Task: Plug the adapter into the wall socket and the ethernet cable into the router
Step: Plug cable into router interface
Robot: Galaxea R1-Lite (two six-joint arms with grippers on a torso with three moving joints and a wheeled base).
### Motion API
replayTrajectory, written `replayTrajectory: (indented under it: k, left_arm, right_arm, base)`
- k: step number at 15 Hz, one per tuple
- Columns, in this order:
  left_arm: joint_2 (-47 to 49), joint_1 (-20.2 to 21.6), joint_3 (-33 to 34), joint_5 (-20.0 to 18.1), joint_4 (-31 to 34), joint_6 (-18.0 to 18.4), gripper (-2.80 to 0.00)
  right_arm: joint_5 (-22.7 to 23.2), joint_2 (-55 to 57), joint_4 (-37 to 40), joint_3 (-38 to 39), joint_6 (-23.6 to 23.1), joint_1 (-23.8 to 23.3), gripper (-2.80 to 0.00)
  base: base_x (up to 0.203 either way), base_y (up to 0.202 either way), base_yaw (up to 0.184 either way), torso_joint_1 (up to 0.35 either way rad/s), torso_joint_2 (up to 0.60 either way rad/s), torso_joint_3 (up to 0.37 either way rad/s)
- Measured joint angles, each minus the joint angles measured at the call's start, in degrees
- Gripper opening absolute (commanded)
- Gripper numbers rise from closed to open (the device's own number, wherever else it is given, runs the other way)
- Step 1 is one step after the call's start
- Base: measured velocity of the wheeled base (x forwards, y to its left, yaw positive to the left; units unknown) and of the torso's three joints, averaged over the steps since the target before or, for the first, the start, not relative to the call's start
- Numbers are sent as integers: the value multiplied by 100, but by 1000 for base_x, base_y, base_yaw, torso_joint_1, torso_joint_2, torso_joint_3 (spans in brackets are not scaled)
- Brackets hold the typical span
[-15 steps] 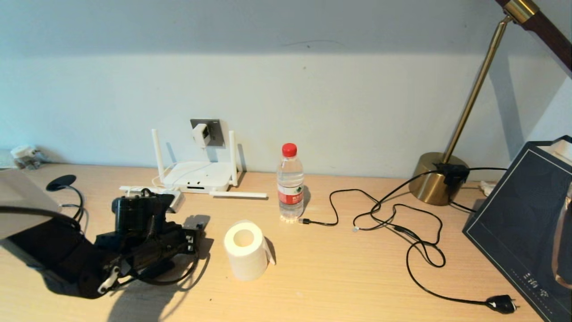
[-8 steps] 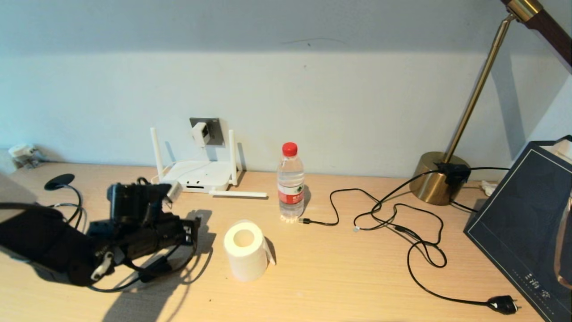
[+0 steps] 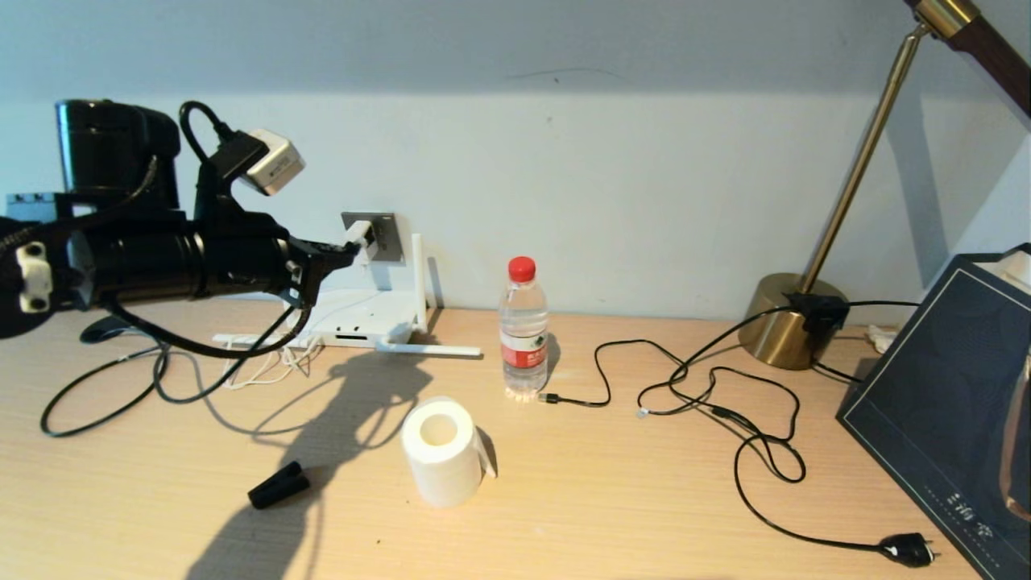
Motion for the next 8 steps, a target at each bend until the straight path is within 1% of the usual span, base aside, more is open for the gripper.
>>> replayTrajectory:
  k: [1, 2, 4, 5, 6, 7, 8]
  left_arm:
    - [-25, -88, -95, 188, 22, 595, -280]
    - [-32, -259, -188, 434, 20, 1116, -280]
    - [-2, -827, -362, 983, -164, 2072, -280]
    - [43, -1150, -380, 1268, -500, 2481, -280]
    - [95, -1419, -312, 1484, -989, 2820, -280]
    - [163, -1668, -118, 1636, -1573, 3171, -280]
    - [244, -1897, 110, 1715, -2184, 3509, -280]
  right_arm:
    - [5, 0, 2, 0, -25, 0, -280]
    - [2, 0, 4, 0, -58, 0, -280]
    - [-12, 0, 9, 0, 8, 2, -280]
    - [-30, 0, 3, 0, 105, 1, -280]
    - [-30, 0, -5, 0, 120, 0, -280]
    - [-30, 1, -2, -49, 172, 0, -280]
    - [-16, 16, 14, -255, 305, 2, -280]
  base:
    - [0, 0, 0, 0, 0, 0]
    - [0, 0, 0, 0, 0, 0]
    - [0, 0, 0, 0, 0, 0]
    - [0, 0, 0, 0, 0, 0]
    - [0, 0, 0, 0, 0, 0]
    - [0, 0, 0, 0, 0, 0]
    - [0, 0, 0, 0, 0, 0]
